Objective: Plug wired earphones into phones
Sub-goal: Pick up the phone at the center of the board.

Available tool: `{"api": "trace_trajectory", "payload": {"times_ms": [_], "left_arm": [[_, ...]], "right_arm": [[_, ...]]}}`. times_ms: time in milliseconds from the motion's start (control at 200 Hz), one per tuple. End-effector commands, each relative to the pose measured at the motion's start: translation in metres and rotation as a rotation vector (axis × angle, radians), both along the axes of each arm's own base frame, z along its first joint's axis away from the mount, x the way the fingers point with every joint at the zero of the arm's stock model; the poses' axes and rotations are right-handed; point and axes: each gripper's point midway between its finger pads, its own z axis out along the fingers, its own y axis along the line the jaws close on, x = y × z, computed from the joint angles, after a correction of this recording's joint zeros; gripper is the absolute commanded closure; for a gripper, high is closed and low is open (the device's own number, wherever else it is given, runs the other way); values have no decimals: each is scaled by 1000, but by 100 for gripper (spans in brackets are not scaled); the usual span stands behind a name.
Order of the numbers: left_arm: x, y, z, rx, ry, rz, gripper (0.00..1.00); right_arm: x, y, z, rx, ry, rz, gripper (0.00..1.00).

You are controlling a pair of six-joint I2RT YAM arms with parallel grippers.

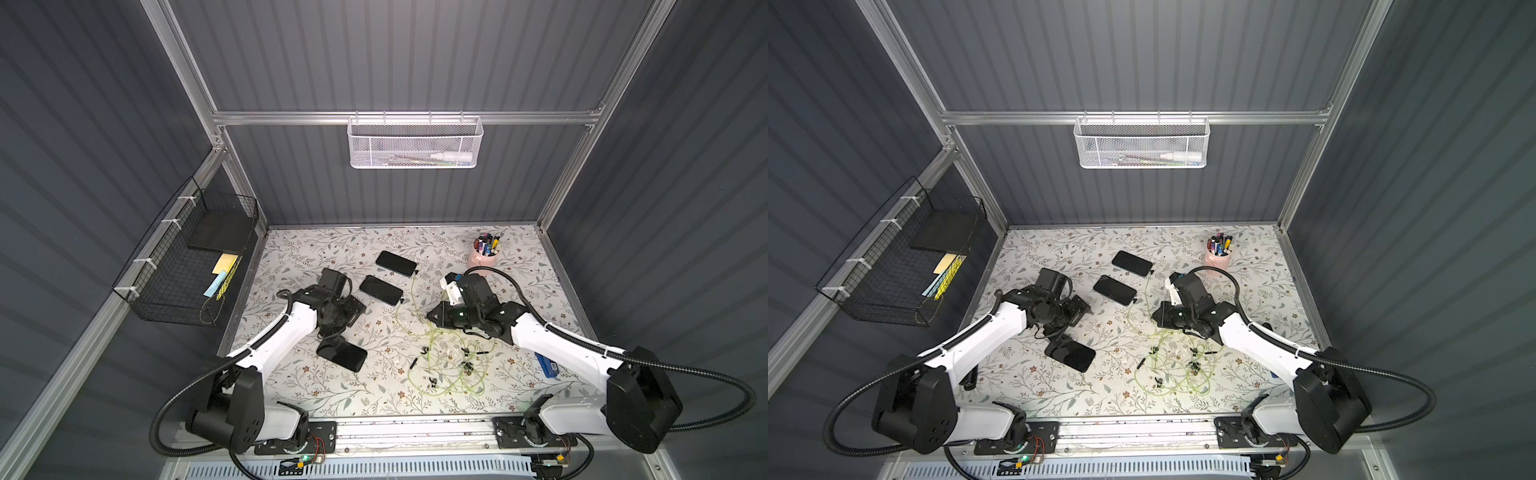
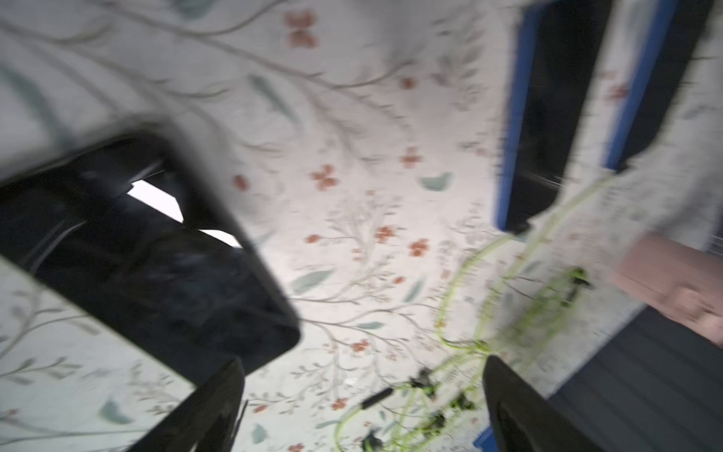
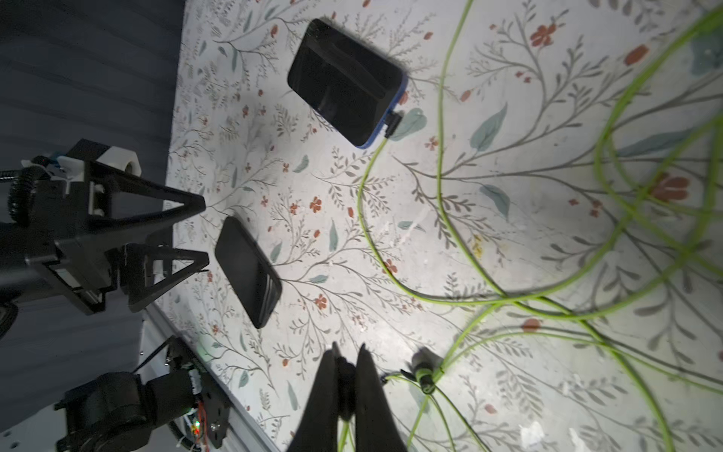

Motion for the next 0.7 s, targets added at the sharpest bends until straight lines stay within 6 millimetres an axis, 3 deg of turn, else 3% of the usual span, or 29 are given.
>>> {"api": "trace_trajectory", "payload": {"times_ms": [0,75,280,695], "left_arm": [[-30,25,-20,121,132,63,3],[-29,24,-20,113,119,68,0],[-50,29,-37,93,158,167,0],[-35,34,-62,144,118,176,0]], "right_arm": [[-7,-11,-17,-92,-8,24,100],[-8,-10,-17,-84,-12,36,100],[-11,-9,-17,-80,-18,54,100],[-16,-10,-20,-83,2,66,100]]}}
